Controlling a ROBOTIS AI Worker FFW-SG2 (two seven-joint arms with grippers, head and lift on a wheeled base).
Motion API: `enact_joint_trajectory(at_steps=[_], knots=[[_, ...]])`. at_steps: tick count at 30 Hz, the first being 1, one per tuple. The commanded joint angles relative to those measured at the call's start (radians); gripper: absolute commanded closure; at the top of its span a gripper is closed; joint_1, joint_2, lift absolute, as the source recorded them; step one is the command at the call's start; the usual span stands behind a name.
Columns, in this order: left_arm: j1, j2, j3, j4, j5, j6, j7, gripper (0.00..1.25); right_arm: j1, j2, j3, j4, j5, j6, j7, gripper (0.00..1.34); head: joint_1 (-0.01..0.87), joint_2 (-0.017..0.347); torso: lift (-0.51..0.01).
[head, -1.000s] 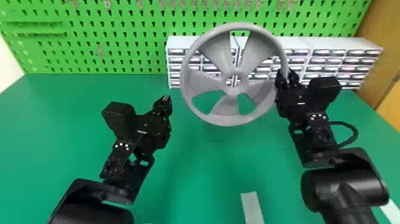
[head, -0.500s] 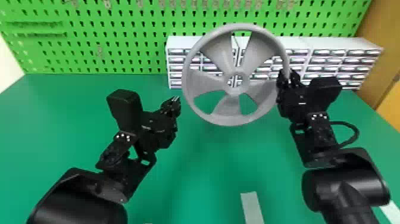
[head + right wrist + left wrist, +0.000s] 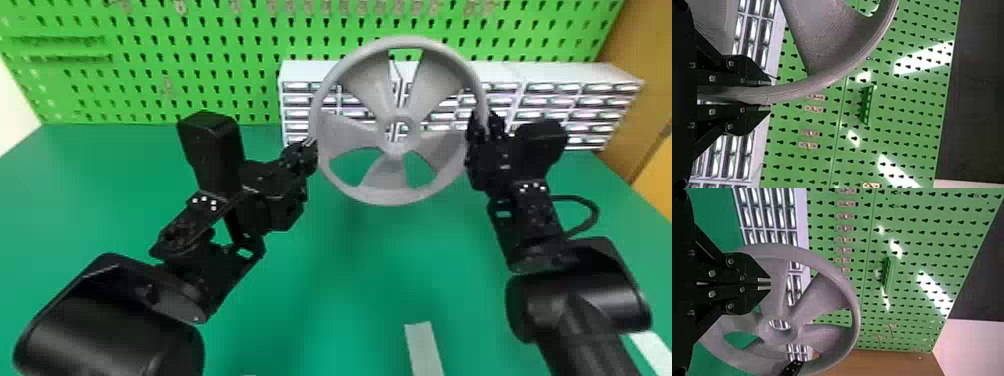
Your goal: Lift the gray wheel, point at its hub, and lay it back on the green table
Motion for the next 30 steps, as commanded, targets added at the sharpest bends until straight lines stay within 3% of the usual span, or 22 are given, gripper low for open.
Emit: enact_joint_trajectory(at_steps=[1, 13, 21, 30], knots=[[-0.003, 0.004, -0.007, -0.007, 0.009, 0.012, 0.0, 1.23, -0.024, 0.002, 0.003, 0.023, 0.004, -0.001, -0.007, 1.26, 0.692, 0.048, -0.093], [-0.055, 0.027, -0.03, -0.005, 0.054, 0.064, -0.008, 1.23, -0.075, 0.003, 0.038, 0.092, 0.009, -0.006, -0.021, 1.26, 0.692, 0.048, -0.093], [-0.092, 0.015, -0.064, 0.052, 0.069, 0.067, -0.011, 1.23, -0.084, 0.023, 0.053, 0.111, 0.014, -0.008, -0.035, 1.26, 0.692, 0.048, -0.093], [-0.145, -0.006, -0.102, 0.148, 0.106, 0.061, -0.012, 1.23, -0.09, 0.026, 0.067, 0.115, 0.012, -0.008, -0.04, 1.26, 0.692, 0.048, -0.093]])
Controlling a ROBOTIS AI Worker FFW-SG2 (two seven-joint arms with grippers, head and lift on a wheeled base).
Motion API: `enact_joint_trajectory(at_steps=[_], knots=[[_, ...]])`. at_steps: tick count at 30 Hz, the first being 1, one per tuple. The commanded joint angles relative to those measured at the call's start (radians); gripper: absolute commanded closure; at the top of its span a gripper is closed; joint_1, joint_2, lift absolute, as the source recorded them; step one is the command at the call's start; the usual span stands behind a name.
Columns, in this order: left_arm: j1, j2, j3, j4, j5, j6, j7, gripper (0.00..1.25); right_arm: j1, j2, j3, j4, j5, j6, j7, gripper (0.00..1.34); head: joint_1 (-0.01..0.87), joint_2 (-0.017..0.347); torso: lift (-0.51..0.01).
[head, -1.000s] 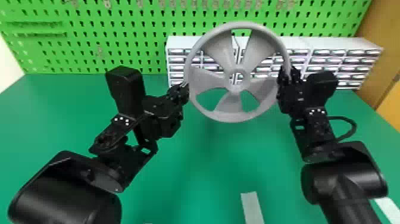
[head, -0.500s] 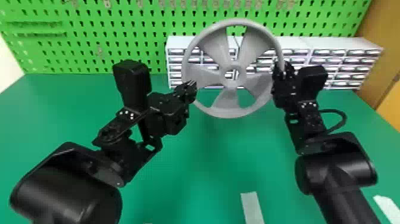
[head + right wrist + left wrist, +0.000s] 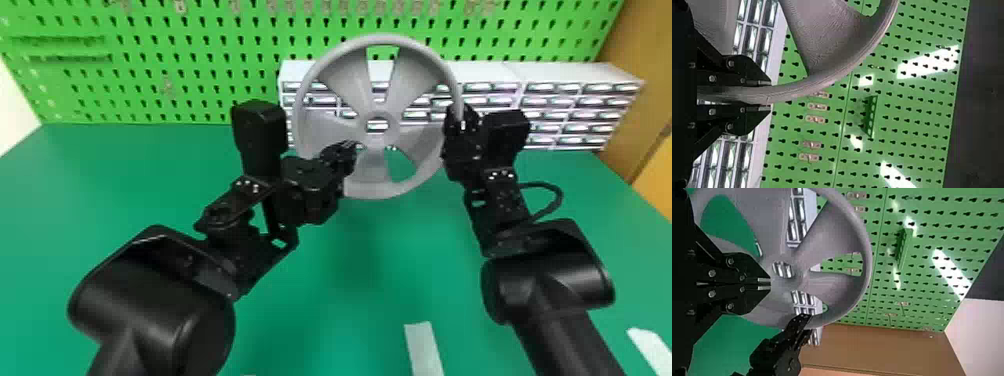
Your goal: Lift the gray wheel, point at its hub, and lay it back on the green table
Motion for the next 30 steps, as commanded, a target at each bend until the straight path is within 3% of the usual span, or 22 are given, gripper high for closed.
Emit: enact_joint_trajectory(at_steps=[1, 6, 20, 30], knots=[[-0.026, -0.008, -0.02, 0.059, 0.029, -0.014, -0.001, 1.23, -0.002, 0.001, 0.004, 0.001, -0.002, 0.0, 0.0, 1.26, 0.692, 0.048, -0.093], [-0.048, -0.023, -0.037, 0.113, 0.016, -0.062, 0.005, 1.23, 0.001, 0.001, 0.01, 0.001, -0.015, 0.0, 0.0, 1.26, 0.692, 0.048, -0.093], [-0.115, -0.029, -0.154, 0.248, -0.025, -0.188, 0.17, 1.23, 0.01, 0.001, 0.041, 0.001, -0.032, 0.0, 0.0, 1.26, 0.692, 0.048, -0.093], [-0.166, -0.062, -0.173, 0.37, -0.054, -0.249, 0.292, 1.23, 0.01, -0.007, 0.062, -0.004, -0.038, 0.0, 0.0, 1.26, 0.692, 0.048, -0.093]])
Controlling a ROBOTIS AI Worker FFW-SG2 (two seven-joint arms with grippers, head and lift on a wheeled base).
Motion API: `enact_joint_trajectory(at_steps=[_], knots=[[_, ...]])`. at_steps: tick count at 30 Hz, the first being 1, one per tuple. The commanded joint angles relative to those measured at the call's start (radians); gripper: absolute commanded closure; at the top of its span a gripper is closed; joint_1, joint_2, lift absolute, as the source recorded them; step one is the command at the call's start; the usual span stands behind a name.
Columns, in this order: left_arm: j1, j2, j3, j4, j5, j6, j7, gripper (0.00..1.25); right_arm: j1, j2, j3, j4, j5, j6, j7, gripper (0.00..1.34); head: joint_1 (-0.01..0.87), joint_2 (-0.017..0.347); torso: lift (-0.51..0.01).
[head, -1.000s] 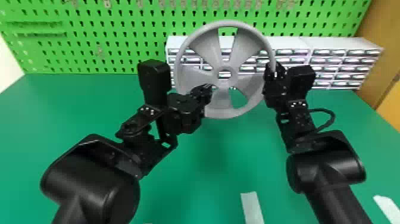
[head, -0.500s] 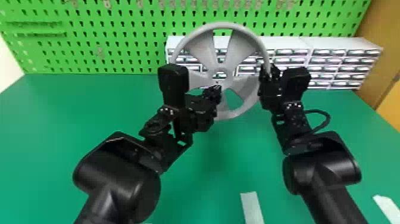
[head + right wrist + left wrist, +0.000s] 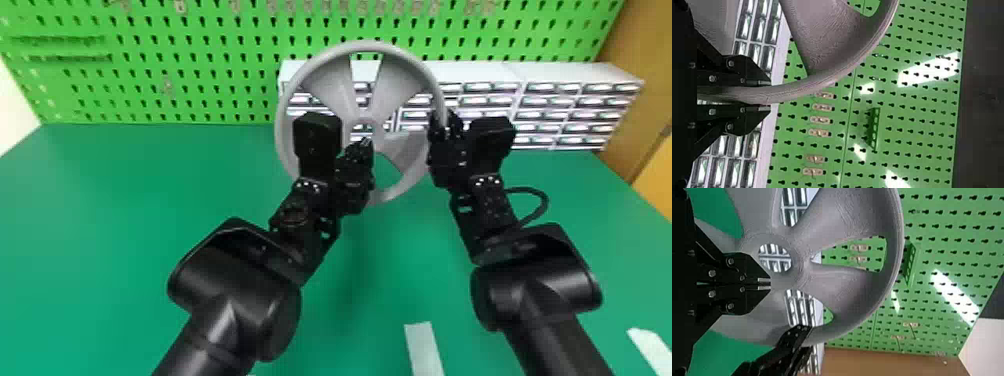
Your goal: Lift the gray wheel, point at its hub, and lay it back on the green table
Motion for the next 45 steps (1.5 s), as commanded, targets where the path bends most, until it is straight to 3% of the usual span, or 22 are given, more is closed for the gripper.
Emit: enact_joint_trajectory(at_steps=[1, 10, 45], knots=[[-0.015, -0.006, -0.018, 0.041, -0.019, -0.027, 0.044, 1.23, 0.0, -0.003, 0.012, -0.002, 0.0, 0.0, 0.0, 1.26, 0.692, 0.048, -0.093], [-0.019, -0.011, -0.033, 0.057, -0.07, -0.041, 0.119, 1.23, 0.003, -0.006, 0.023, -0.005, -0.003, 0.0, 0.0, 1.26, 0.692, 0.048, -0.093], [-0.011, -0.009, -0.033, 0.057, -0.076, -0.07, 0.122, 1.23, 0.015, -0.006, 0.015, -0.01, -0.006, -0.006, 0.0, 1.26, 0.692, 0.048, -0.093]])
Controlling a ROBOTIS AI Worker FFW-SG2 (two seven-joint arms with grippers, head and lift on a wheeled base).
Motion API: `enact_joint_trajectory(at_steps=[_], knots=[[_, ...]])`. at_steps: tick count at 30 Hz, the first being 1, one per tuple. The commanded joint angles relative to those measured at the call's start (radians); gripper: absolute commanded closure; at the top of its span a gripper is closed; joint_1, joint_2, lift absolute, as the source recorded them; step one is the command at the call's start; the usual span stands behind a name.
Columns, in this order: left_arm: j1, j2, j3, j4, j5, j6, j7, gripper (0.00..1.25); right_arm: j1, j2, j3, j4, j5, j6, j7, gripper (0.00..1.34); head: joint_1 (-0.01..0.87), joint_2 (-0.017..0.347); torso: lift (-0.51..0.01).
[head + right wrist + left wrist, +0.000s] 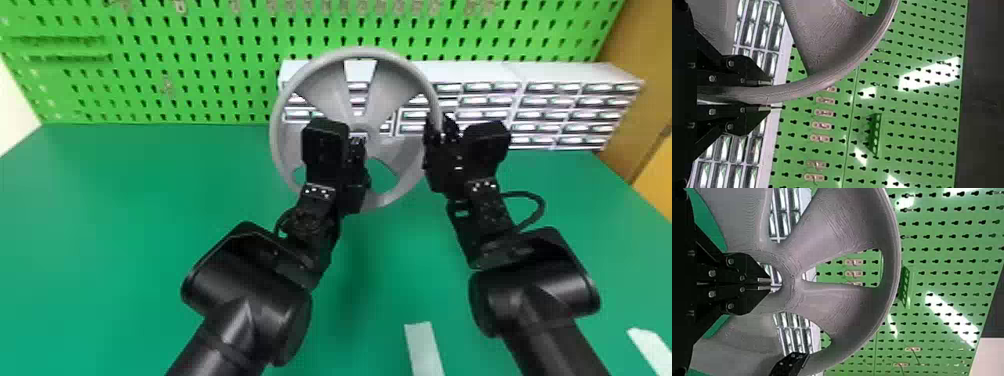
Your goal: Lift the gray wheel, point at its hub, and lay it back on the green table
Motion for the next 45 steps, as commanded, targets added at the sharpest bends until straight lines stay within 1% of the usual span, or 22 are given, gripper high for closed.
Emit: enact_joint_trajectory(at_steps=[1, 28, 35, 42, 45], knots=[[-0.001, 0.0, 0.0, 0.0, -0.004, 0.0, 0.0, 1.23, 0.003, 0.0, 0.0, 0.0, -0.002, -0.004, 0.0, 1.26, 0.692, 0.048, -0.093], [0.001, 0.002, -0.002, 0.0, -0.013, -0.002, 0.0, 1.23, 0.004, 0.0, 0.0, -0.002, 0.001, -0.008, -0.002, 1.26, 0.692, 0.048, -0.093], [0.007, 0.002, 0.003, -0.002, -0.012, -0.008, -0.012, 1.23, 0.006, 0.002, -0.007, -0.002, 0.001, -0.01, 0.0, 1.26, 0.692, 0.048, -0.093], [0.021, 0.015, 0.013, -0.043, 0.017, -0.006, -0.023, 1.23, 0.007, 0.003, -0.01, -0.002, 0.001, -0.01, -0.002, 1.26, 0.692, 0.048, -0.093], [0.032, 0.029, 0.017, -0.075, 0.031, -0.005, -0.032, 1.23, 0.007, 0.003, -0.014, -0.002, 0.001, -0.01, 0.0, 1.26, 0.692, 0.048, -0.093]])
